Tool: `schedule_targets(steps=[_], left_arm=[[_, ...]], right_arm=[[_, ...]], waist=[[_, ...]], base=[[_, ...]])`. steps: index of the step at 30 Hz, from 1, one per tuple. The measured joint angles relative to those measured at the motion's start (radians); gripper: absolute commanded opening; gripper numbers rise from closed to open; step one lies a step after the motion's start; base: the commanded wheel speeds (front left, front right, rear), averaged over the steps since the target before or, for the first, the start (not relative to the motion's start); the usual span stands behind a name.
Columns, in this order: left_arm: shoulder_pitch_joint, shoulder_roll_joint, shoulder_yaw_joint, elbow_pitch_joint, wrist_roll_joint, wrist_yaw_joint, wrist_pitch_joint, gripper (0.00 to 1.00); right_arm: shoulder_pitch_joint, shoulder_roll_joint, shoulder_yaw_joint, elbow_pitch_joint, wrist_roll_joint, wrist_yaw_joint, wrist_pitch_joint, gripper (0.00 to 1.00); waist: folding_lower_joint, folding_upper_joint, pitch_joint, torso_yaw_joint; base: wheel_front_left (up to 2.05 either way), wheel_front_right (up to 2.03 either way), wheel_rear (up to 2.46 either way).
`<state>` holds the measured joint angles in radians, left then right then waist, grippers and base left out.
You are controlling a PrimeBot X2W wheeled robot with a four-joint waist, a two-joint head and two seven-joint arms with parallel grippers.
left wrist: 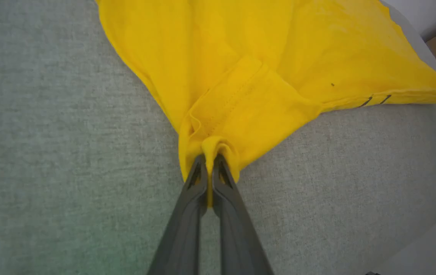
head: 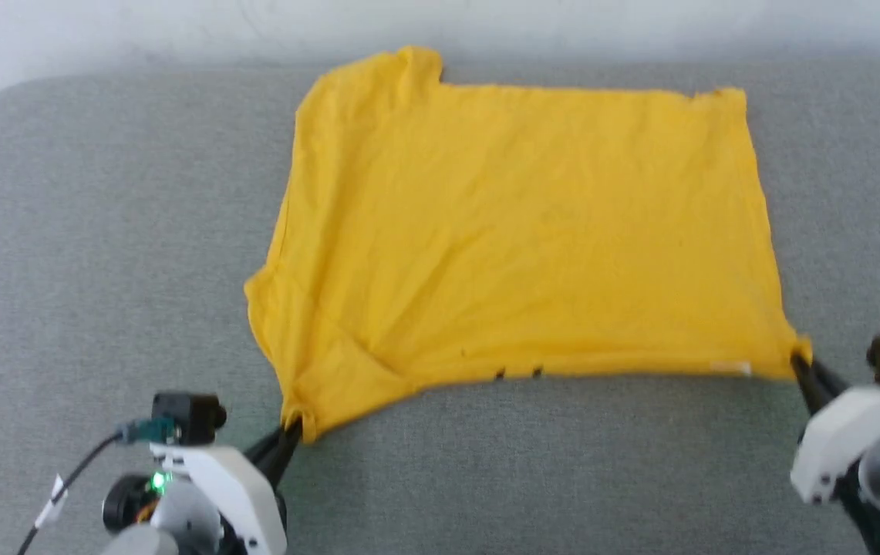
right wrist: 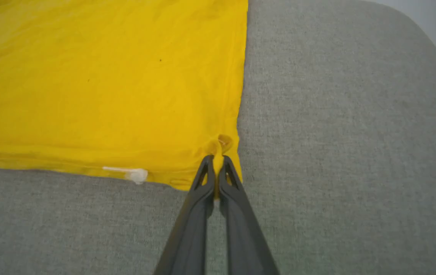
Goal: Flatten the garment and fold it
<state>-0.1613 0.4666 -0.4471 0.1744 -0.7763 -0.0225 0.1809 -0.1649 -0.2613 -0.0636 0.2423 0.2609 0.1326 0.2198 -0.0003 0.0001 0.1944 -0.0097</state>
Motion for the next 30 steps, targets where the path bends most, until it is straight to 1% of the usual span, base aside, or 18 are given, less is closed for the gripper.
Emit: schedule_targets(steps=[4, 8, 10, 13, 15, 19, 22, 24, 27, 30], left_arm=[[0.091, 0.008, -0.008, -0.033, -0.016, 0.034, 0.01, 0.0], [0.17, 0.008, -0.011, -0.058, -0.027, 0.06, 0.012, 0.0], [0.202, 0.008, -0.013, -0.072, -0.029, 0.068, 0.001, 0.0], [0.226, 0.007, -0.017, -0.097, -0.007, 0.077, -0.051, 0.0], [0.226, -0.005, -0.013, -0.11, 0.027, 0.087, -0.126, 0.0], [0.206, -0.044, -0.011, -0.111, 0.127, 0.123, -0.282, 0.0], [0.162, -0.07, -0.012, -0.088, 0.182, 0.149, -0.349, 0.0], [0.12, -0.088, -0.01, -0.08, 0.206, 0.166, -0.377, 0.0], [0.047, -0.1, -0.006, -0.06, 0.239, 0.174, -0.394, 0.0], [-0.032, -0.102, 0.005, -0.036, 0.253, 0.175, -0.403, 0.0]], right_arm=[[0.12, 0.02, -0.044, -0.019, -0.014, 0.0, 0.044, 0.0], [0.222, 0.062, -0.093, -0.047, -0.026, 0.0, 0.08, 0.0], [0.258, 0.079, -0.109, -0.06, -0.03, 0.0, 0.08, 0.0], [0.294, 0.097, -0.118, -0.078, -0.034, 0.0, 0.066, 0.0], [0.302, 0.103, -0.119, -0.082, -0.034, 0.0, 0.021, 0.0], [0.302, 0.113, -0.116, -0.091, -0.052, 0.0, -0.095, 0.0], [0.289, 0.122, -0.11, -0.099, -0.071, 0.0, -0.153, 0.0], [0.271, 0.126, -0.106, -0.101, -0.073, 0.0, -0.179, 0.0], [0.222, 0.111, -0.099, -0.081, -0.072, 0.0, -0.205, 0.0], [0.161, 0.094, -0.093, -0.065, -0.071, 0.0, -0.202, 0.0]], waist=[[0.0, 0.0, -0.039, 0.014], [0.0001, 0.0, -0.068, 0.024], [0.0001, 0.0, -0.077, 0.026], [0.0001, 0.0, -0.082, 0.028], [0.0003, 0.0, -0.08, 0.027], [0.0003, 0.0, -0.074, 0.026], [0.0003, 0.0, -0.068, 0.024], [0.0003, 0.0, -0.063, 0.022], [0.0004, 0.0, -0.05, 0.018], [0.0004, 0.0, -0.031, 0.013]], base=[[0.0, 0.0, 0.0], [0.0, 0.0, 0.0], [0.0, 0.0, 0.0], [0.0, 0.0, 0.0], [0.0, 0.0, 0.0], [0.0, 0.0, 0.0], [0.0, 0.0, 0.0], [0.0, 0.0, 0.0], [0.0, 0.0, 0.0], [0.0, 0.0, 0.0]])
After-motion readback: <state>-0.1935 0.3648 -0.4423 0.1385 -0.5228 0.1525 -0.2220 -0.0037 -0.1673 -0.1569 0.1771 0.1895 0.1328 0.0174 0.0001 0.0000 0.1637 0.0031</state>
